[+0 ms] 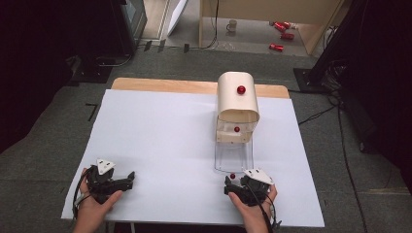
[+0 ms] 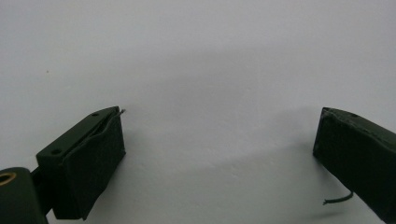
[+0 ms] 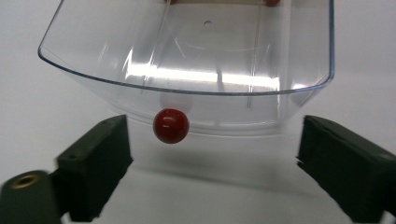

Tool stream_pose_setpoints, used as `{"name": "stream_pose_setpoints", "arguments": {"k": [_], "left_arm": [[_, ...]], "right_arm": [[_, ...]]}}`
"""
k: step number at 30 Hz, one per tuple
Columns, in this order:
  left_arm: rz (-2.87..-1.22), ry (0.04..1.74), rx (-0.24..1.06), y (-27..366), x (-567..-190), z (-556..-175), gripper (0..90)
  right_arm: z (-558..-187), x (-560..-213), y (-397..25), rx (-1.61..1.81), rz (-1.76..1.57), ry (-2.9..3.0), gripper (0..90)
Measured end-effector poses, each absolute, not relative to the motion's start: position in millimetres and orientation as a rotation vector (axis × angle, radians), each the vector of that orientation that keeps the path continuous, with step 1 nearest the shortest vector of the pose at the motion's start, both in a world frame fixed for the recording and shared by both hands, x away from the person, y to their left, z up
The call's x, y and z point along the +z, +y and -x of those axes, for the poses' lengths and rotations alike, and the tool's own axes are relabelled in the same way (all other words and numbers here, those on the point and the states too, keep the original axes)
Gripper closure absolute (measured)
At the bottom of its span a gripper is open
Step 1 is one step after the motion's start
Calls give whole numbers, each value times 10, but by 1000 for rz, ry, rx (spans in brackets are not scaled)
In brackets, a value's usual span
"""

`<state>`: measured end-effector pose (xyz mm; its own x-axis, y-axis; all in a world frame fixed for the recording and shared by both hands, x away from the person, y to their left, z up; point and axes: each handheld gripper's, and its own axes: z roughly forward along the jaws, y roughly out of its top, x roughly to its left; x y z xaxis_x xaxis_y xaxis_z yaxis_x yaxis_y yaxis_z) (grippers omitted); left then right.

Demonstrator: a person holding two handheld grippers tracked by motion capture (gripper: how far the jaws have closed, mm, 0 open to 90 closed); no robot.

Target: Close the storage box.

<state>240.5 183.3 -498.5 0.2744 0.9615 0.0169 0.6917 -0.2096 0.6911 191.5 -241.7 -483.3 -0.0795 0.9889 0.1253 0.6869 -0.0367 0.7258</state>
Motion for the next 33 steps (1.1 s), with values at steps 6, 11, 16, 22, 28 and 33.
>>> {"name": "stream_pose_setpoints", "arguments": {"k": [6,11,16,22,28,33], "left_arm": [[-1979,1483,614,1833,-4985,-2405,20],[-1979,1483,614,1833,-4985,-2405,20],[-1979,1483,614,1833,-4985,-2405,20],[-1979,1483,614,1833,-4985,-2405,20],[-1979,1483,614,1833,-4985,-2405,20],[-1979,1482,614,1833,-4985,-2405,20]], "right_arm": [[-1892,-4837,-2421,927,-1760,1790,263],[-1872,-4850,-2400,939,-1768,1782,370],[-1866,-4875,-2362,967,-1736,1810,583],[-1872,-4883,-2344,994,-1716,1809,717],[-1876,-4867,-2350,1014,-1712,1808,751],[-1893,-4812,-2365,1032,-1707,1797,751]]}}
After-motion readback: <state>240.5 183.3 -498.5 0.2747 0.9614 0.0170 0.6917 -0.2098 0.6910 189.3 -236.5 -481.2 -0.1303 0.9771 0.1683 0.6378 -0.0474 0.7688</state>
